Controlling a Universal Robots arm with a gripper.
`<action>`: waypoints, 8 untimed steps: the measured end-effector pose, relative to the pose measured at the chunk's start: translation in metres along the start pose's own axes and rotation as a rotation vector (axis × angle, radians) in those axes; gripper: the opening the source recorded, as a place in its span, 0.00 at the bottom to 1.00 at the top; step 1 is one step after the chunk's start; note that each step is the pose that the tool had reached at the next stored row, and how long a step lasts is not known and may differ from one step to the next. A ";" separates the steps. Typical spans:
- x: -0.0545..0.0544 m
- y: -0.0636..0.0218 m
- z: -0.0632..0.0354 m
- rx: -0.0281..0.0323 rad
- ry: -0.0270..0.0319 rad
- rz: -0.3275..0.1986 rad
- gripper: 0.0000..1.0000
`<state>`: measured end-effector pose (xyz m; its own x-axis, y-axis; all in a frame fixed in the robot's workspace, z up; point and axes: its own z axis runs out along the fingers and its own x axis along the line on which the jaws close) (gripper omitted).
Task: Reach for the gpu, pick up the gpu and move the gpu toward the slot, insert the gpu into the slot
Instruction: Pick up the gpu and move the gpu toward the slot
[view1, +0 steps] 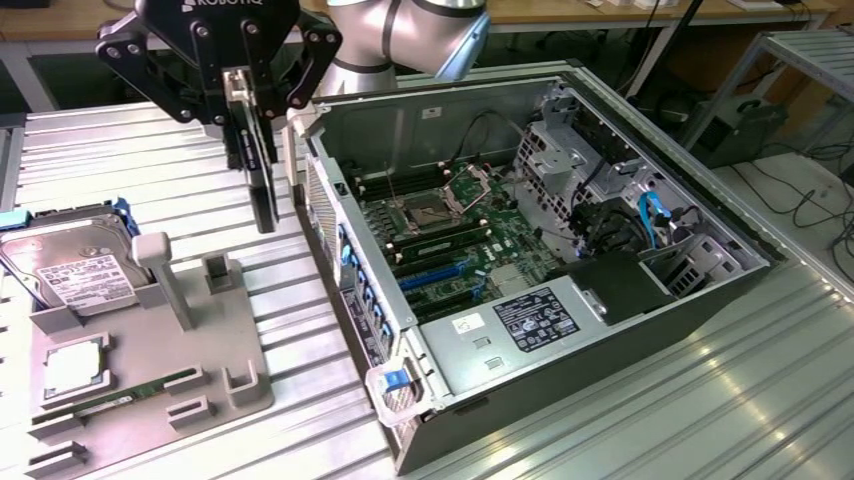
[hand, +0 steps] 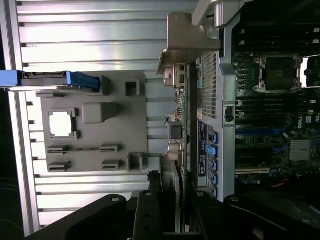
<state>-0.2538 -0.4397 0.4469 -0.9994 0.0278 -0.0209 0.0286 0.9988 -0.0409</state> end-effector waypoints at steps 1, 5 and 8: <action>-0.001 0.0000 0.0000 0.0001 0.0001 0.000 0.27; -0.004 0.0001 0.0001 0.0000 0.0000 0.000 0.27; -0.006 0.0002 0.0001 0.0000 0.0001 0.000 0.27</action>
<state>-0.2478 -0.4397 0.4470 -0.9994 0.0278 -0.0208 0.0286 0.9988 -0.0410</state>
